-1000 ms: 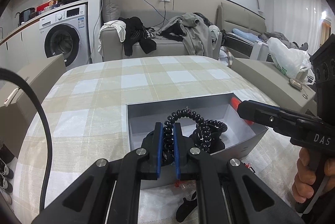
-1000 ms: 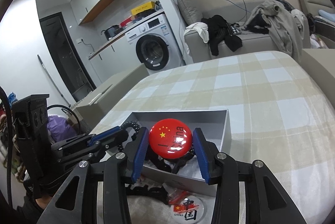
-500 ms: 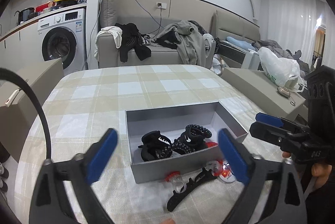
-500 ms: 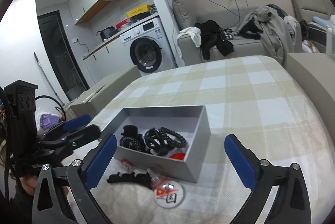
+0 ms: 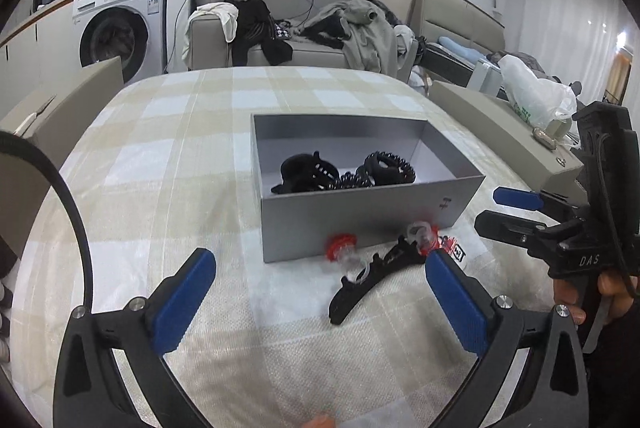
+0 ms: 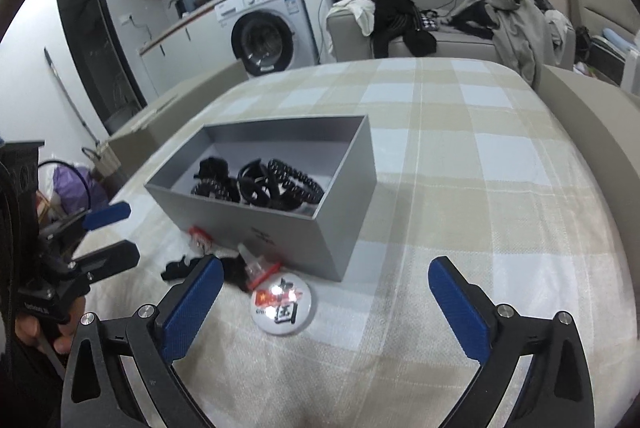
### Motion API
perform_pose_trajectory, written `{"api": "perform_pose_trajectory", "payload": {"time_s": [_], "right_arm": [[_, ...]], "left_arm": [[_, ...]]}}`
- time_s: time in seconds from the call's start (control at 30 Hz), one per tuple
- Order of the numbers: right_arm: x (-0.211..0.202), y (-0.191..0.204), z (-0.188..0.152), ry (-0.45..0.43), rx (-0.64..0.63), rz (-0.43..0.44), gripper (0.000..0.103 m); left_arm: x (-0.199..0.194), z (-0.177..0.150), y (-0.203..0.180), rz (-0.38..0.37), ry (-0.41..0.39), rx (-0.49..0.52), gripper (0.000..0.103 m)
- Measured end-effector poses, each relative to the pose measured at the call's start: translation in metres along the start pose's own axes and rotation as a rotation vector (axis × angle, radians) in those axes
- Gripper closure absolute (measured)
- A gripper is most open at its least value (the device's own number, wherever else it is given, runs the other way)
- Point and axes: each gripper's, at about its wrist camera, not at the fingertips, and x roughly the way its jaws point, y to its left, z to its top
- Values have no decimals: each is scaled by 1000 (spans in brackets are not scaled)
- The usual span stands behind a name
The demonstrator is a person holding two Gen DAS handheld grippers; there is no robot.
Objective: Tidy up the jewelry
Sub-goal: 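Withdraw the right gripper from the box and move it to the white 'China' badge, then grasp the white 'China' badge with the right gripper while the left gripper grasps the black comb headband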
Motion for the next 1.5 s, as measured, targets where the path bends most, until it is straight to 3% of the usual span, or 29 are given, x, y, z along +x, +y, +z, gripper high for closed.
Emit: {"api": "perform_pose_trajectory", "payload": {"time_s": [0.2, 0.67, 1.4, 1.5], "right_arm": [[6, -1, -2, 29, -1, -15, 0], [21, 20, -11, 115, -93, -17, 1], [37, 34, -14, 183, -181, -125, 1], [35, 33, -14, 167, -175, -129, 10]], "left_arm": [[8, -8, -6, 4, 38, 32, 1], [7, -13, -9, 19, 39, 61, 1], [12, -13, -8, 60, 62, 68, 1], [11, -14, -7, 60, 63, 67, 1]]}}
